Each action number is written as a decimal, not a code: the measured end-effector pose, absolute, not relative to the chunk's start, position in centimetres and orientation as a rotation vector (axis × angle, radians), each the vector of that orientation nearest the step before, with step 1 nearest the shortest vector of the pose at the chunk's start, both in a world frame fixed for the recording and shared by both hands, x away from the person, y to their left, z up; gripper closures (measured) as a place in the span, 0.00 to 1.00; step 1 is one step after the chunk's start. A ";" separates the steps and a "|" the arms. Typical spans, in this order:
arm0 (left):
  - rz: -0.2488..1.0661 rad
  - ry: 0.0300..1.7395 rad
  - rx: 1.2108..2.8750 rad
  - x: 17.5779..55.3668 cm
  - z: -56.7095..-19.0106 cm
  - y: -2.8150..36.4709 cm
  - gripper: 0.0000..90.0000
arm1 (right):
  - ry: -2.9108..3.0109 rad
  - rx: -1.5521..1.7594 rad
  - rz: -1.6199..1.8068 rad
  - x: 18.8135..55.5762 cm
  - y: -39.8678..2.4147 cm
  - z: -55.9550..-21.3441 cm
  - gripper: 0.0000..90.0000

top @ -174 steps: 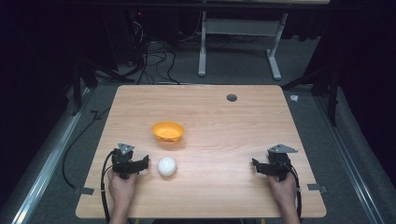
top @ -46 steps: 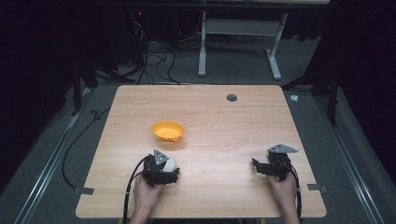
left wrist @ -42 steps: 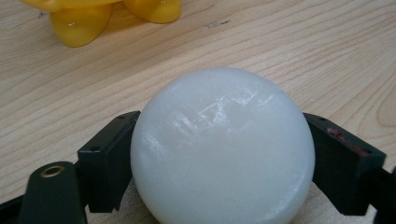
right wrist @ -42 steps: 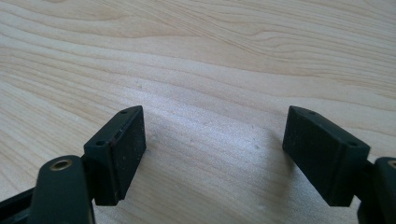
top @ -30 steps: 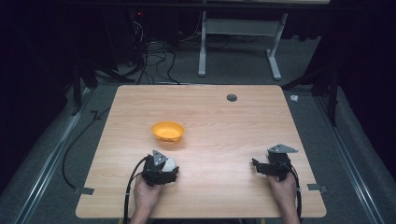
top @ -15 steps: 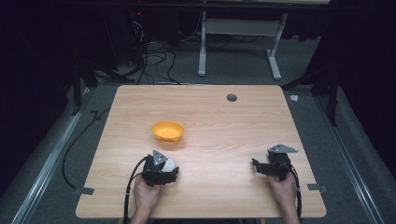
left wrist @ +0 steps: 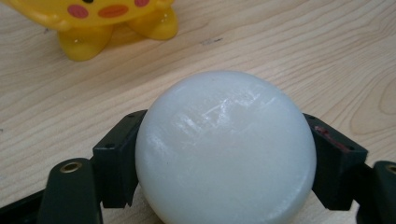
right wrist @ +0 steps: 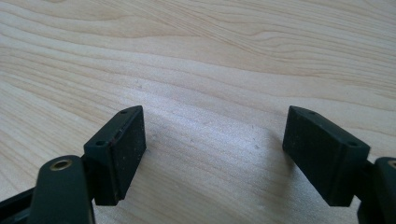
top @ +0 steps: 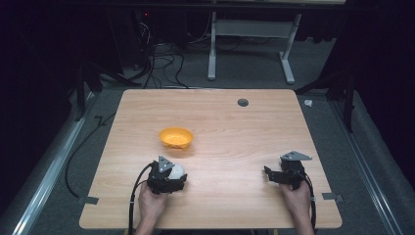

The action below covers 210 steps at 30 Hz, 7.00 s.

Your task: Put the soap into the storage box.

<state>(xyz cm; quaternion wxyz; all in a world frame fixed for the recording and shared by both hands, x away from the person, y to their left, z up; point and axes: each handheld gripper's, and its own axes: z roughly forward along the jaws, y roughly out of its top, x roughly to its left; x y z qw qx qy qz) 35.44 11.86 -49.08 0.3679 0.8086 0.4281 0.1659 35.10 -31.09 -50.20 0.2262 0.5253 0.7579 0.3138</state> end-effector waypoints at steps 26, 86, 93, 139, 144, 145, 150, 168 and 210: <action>0.393 1.046 2.039 35.8 -46.3 12.0 0.27 | 2.090 1.448 0.865 35.1 -31.1 -50.2 0.25; 0.422 0.993 2.024 39.6 -41.6 12.4 0.27 | 2.089 1.451 0.867 35.1 -31.1 -50.2 0.25; 0.429 1.007 2.022 40.2 -41.4 12.8 0.27 | 2.089 1.451 0.867 35.1 -31.1 -50.2 0.25; 0.457 1.152 2.084 47.2 -42.5 12.0 0.27 | 2.089 1.452 0.869 35.1 -31.1 -50.2 0.25; 0.452 1.171 2.088 47.7 -43.0 12.0 0.27 | 2.089 1.452 0.868 35.1 -31.1 -50.2 0.25; 0.450 1.177 2.086 47.8 -43.1 12.0 0.27 | 2.089 1.451 0.868 35.1 -31.1 -50.2 0.25; 0.453 1.205 2.092 48.4 -43.8 11.9 0.27 | 2.089 1.451 0.868 35.1 -31.1 -50.2 0.25; 0.462 1.243 2.106 49.2 -45.2 11.2 0.27 | 2.089 1.452 0.869 35.1 -31.1 -50.2 0.25; 0.494 1.214 2.051 48.2 -43.6 11.6 0.26 | 2.090 1.452 0.870 35.1 -31.1 -50.2 0.25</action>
